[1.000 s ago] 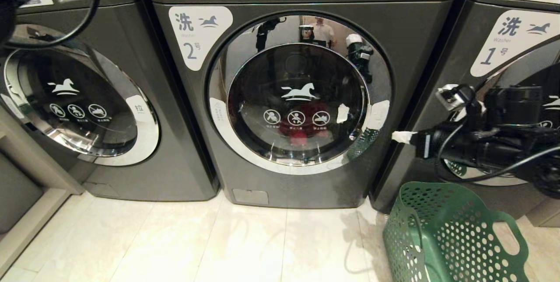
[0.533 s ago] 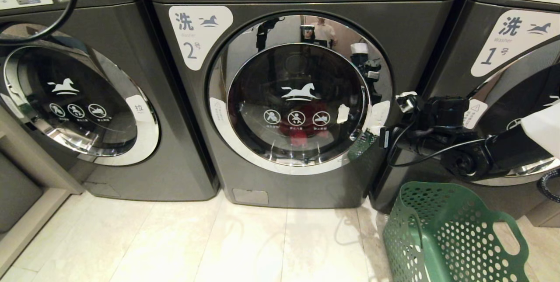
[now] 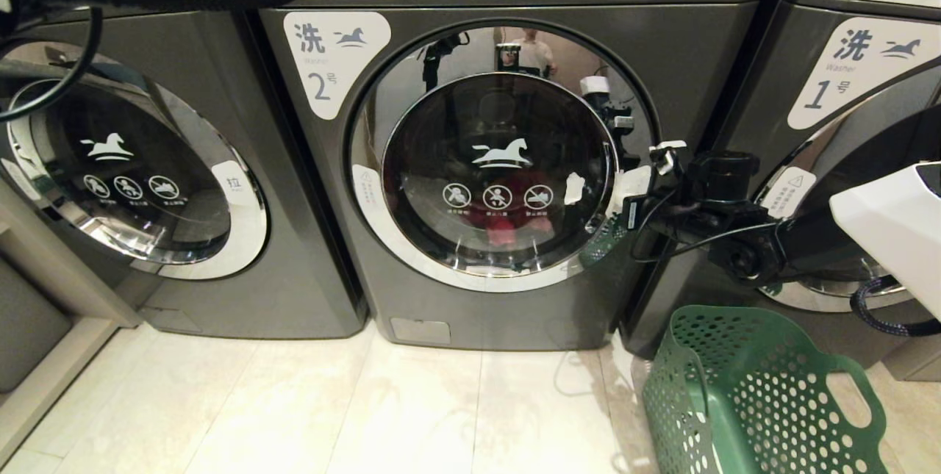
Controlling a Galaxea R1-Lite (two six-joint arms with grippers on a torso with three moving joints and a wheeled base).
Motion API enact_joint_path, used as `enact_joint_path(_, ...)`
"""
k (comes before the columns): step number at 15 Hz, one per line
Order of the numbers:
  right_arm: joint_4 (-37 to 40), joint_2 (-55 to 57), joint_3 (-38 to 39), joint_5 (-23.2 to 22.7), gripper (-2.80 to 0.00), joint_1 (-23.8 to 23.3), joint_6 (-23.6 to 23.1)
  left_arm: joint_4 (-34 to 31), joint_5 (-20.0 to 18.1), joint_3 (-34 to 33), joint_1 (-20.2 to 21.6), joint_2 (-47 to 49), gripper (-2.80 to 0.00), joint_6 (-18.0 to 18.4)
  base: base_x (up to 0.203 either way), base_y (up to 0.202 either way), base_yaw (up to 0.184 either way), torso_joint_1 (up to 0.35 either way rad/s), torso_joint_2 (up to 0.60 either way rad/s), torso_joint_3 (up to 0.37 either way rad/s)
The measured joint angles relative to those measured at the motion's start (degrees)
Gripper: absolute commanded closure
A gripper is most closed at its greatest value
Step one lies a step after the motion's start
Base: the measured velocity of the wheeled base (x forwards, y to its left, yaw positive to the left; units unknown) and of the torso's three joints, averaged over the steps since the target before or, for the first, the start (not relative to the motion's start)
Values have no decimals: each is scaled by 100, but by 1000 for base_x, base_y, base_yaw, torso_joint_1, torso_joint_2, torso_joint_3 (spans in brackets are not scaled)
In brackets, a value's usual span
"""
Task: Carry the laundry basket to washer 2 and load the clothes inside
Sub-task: Press the washing machine door tightly with the right hand
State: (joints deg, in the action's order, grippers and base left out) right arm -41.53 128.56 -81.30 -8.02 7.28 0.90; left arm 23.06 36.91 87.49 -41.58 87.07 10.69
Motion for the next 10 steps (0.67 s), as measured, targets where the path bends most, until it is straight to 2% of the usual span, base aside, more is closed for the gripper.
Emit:
enact_joint_path(3, 22, 327, -515, 221, 0, 5, -6, -28, 90, -53, 2, -130, 0, -4, 0, 0, 0, 0, 0, 0)
enact_joint_path(6, -34, 333, -540, 277, 0, 0, -27, -42, 101, -91, 2, -229, 0, 0, 0, 0, 0, 0, 0, 0)
enact_joint_path(8, -13, -1, -58, 278, 0, 2, -49, -153, 109, -154, 13, -299, 0, 5, 0, 0, 0, 0, 0, 0)
enact_joint_path(10, 210, -694, 872, 211, 0, 103, -79, -402, 110, -283, 62, -422, 0, -22, 0, 0, 0, 0, 0, 0)
